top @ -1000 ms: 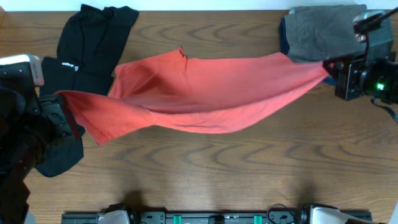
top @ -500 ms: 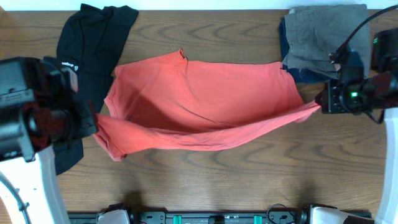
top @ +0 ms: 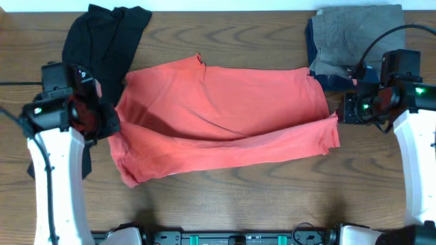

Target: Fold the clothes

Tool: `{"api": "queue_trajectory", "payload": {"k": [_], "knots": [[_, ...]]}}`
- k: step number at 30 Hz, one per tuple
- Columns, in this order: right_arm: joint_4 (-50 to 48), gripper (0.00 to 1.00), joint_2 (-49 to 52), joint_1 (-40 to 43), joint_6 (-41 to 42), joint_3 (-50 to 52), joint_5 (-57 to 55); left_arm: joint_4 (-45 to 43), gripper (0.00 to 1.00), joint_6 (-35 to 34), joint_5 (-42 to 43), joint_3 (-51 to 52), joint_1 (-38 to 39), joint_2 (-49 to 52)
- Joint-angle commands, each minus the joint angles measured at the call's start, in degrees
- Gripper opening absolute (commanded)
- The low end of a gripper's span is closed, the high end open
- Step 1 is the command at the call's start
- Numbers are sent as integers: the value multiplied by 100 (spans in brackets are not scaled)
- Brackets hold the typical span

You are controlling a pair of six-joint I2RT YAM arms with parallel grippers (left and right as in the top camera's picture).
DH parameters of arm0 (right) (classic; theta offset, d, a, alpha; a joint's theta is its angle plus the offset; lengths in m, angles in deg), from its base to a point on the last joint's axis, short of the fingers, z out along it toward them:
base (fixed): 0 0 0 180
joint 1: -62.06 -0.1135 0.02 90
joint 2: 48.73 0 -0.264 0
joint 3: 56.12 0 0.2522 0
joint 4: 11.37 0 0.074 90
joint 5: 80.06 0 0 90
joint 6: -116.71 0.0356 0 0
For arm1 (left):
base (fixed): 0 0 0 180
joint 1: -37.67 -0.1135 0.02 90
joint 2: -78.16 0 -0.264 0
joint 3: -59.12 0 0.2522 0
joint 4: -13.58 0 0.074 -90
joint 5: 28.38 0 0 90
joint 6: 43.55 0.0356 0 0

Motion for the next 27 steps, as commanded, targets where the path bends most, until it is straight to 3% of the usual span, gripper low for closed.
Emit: {"api": "queue_trajectory", "payload": {"k": [1,12,27], "knots": [[-299,1,151,44,39,225,-116,-295,6,-96,-85,155,-20,243],[-1143,1,833,173,59,372,-315,-1266,6,-114,-85,173,-20,1213],[-1580,1,1423,125,55,374,-116,-1961,6,-111,-87,173,-20,1392]]}}
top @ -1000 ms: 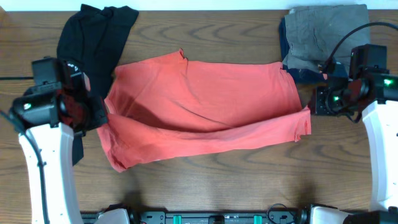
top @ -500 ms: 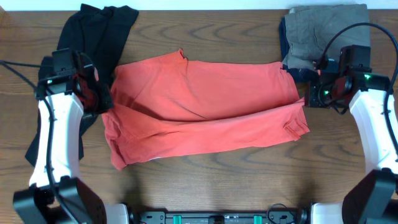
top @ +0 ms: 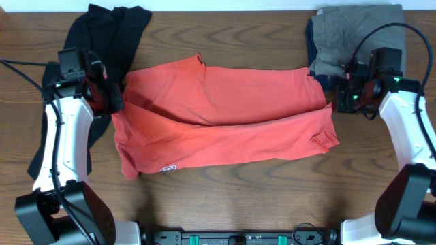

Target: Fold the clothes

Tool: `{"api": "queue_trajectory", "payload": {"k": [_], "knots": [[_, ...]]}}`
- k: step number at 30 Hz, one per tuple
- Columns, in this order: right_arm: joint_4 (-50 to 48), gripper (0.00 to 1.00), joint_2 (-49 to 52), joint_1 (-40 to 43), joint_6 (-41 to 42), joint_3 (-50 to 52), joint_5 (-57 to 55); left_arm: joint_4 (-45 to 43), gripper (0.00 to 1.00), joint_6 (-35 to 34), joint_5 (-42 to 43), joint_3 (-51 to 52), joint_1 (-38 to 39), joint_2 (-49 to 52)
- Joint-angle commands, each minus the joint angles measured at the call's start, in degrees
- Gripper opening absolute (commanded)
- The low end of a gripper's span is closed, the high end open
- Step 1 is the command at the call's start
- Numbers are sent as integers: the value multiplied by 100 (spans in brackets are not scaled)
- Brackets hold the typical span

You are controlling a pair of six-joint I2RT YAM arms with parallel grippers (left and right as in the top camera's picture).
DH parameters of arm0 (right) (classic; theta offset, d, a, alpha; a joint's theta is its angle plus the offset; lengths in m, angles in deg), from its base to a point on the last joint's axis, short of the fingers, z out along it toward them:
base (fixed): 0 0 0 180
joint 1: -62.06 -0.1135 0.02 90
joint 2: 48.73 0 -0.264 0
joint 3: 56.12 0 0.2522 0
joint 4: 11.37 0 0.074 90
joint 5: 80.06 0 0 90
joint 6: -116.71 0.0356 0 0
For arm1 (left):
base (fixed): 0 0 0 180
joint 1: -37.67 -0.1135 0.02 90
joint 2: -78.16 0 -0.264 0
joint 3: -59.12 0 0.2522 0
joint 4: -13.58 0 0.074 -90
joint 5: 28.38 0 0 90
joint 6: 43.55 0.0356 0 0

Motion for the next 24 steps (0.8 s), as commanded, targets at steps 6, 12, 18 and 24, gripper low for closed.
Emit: {"api": "queue_trajectory", "payload": {"k": [6,12,18,24], "knots": [[-11,1,448,-160,50,28,52,-9,6,-68,-66,13,-20,153],[-2,1,691,-190,94,39,52,-11,6,-68,-66,13,-20,415],[0,1,841,-192,127,42,48,-28,6,-66,-68,13,-20,651],[-210,38,846,-192,127,42,50,-133,57,-63,-68,13,-20,732]]}}
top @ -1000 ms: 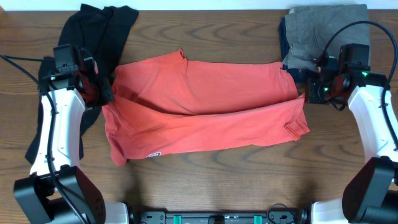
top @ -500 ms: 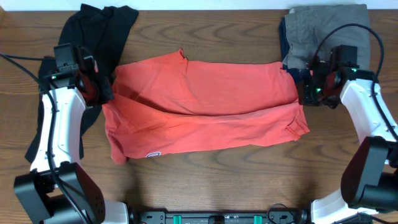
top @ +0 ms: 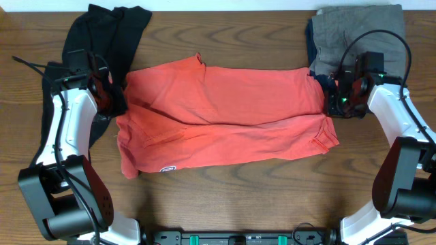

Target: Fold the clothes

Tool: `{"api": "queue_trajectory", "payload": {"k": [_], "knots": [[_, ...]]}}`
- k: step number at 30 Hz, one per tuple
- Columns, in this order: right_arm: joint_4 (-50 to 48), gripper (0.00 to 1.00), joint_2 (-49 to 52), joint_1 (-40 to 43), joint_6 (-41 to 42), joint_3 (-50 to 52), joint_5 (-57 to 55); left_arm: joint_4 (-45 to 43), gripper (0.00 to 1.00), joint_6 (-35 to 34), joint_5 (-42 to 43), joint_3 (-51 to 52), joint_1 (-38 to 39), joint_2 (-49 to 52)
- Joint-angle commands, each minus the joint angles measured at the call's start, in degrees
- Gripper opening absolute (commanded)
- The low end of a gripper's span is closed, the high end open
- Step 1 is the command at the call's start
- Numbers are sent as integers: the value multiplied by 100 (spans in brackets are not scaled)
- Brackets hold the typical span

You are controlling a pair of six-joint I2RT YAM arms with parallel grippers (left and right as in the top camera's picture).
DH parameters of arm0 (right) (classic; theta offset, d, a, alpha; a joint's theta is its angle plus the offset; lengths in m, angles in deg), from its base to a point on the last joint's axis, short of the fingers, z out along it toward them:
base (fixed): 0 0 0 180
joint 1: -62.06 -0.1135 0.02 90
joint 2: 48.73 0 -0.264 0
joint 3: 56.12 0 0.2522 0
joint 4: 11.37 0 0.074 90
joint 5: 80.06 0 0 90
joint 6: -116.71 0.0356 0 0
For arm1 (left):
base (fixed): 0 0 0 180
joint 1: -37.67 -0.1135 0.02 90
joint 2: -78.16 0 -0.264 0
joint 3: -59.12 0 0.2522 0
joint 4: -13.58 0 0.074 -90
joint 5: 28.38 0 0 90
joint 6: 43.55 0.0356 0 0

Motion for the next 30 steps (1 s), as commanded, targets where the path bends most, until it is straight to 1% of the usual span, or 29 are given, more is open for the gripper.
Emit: {"api": "queue_trajectory", "payload": {"k": [1,2,3,4,7,11,15,17,22,26,30], "knots": [[-142,47,55,-42,48,28,48,-92,76,7,-61,11,-20,42],[-184,54,52,-42,48,4,50,-131,88,7,-61,11,-20,42],[-184,59,52,-35,48,-52,50,-164,96,7,-61,2,-20,39],[-177,61,52,-31,48,-131,50,-170,99,4,-59,-37,-20,37],[20,66,9,-31,31,-551,52,-61,98,4,-37,-308,-15,-9],[551,69,-22,-48,-85,-1493,55,225,98,92,133,-949,13,-201],[997,70,-22,-170,-131,-2448,68,184,98,339,660,-1624,170,-229],[1099,69,-22,-273,-212,-2712,68,7,98,431,662,-1775,328,-160],[1161,69,-22,-588,-232,-2896,44,-750,98,590,627,-1849,739,387],[1325,69,-20,-776,-262,-2889,-92,-1209,98,592,629,-1849,857,986],[1416,69,-20,-852,-271,-2889,-146,-1578,98,876,629,-1849,898,1561]]}}
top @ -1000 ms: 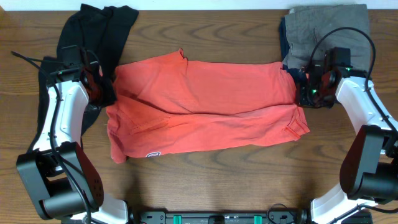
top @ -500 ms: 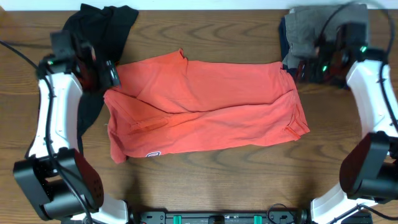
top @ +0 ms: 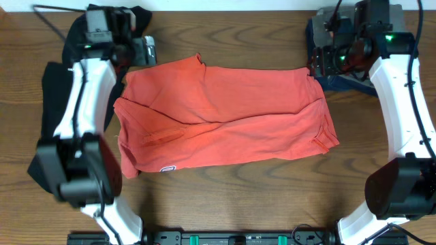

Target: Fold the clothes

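Observation:
A coral-red shirt point(top: 225, 109) lies spread across the middle of the table, with a long fold running across it from left to right and a small white label near its front left corner. My left gripper point(top: 144, 50) hovers just beyond the shirt's far left corner, apart from the cloth. Beyond the far right corner, over the edge of the dark blue garment, is my right gripper point(top: 321, 62). Both look open, and no cloth rises to either of them.
A black garment point(top: 102, 24) lies crumpled at the far left, partly under my left arm. A grey garment point(top: 357, 27) lies on a dark blue one point(top: 340, 82) at the far right. Bare wooden table point(top: 225, 197) shows in front of the shirt.
Both grippers have left the shirt's side edges and now sit farther back, past its far corners. The shirt lies much as before, with its right end slightly more settled.
At first both grippers were at the shirt's left and right ends, holding up a folded layer. Then they stood farther back with that layer laid over the shirt. Later the layer lay flat, and now both grippers are clear of the cloth.

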Tool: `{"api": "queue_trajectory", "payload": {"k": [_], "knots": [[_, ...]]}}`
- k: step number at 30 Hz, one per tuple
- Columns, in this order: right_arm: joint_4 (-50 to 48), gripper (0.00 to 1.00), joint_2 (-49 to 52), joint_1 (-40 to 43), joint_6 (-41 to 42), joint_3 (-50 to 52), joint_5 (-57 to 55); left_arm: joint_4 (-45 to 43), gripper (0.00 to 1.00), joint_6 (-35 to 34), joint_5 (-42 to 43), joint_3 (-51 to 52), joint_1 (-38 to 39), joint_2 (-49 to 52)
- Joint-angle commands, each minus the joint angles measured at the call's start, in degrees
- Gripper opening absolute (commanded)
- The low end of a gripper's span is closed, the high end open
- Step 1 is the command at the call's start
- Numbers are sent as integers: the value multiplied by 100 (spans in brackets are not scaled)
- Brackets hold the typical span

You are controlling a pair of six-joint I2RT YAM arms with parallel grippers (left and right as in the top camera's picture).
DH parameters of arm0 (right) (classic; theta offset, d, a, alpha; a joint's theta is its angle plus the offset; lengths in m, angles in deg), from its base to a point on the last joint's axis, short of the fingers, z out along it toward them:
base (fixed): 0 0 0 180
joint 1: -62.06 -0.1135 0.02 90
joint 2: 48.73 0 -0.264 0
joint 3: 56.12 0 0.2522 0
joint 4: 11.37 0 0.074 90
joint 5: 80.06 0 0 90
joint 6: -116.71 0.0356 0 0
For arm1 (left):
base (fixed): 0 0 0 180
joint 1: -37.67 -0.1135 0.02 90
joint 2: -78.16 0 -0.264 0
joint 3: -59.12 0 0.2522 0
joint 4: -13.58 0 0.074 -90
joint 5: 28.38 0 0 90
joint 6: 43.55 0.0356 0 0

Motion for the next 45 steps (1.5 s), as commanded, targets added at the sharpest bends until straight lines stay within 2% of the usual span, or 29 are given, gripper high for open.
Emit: {"api": "queue_trajectory", "payload": {"k": [1,8,13,24,31,35,40,45], "knots": [[48,69,-33,-63,-94,-74,-103,-170,98,310,13,-17,2,422],[87,69,-33,-87,-92,-74,-103,-332,98,813,-15,-17,87,966],[94,68,-33,-87,-92,-72,-103,-387,100,1126,-387,-17,240,1222],[90,66,-33,-87,-96,-70,-103,-686,91,1281,-527,-17,328,1510],[87,65,-33,-83,-96,-70,-103,-651,71,1279,-525,-9,330,1604],[90,64,-33,-83,-96,-70,-103,-525,65,1279,-527,15,328,1720],[83,64,-33,-83,-96,-70,-103,-461,52,1276,-527,48,328,1768],[79,64,-33,-83,-94,-70,-103,-463,26,1276,-525,48,328,1768]]}}
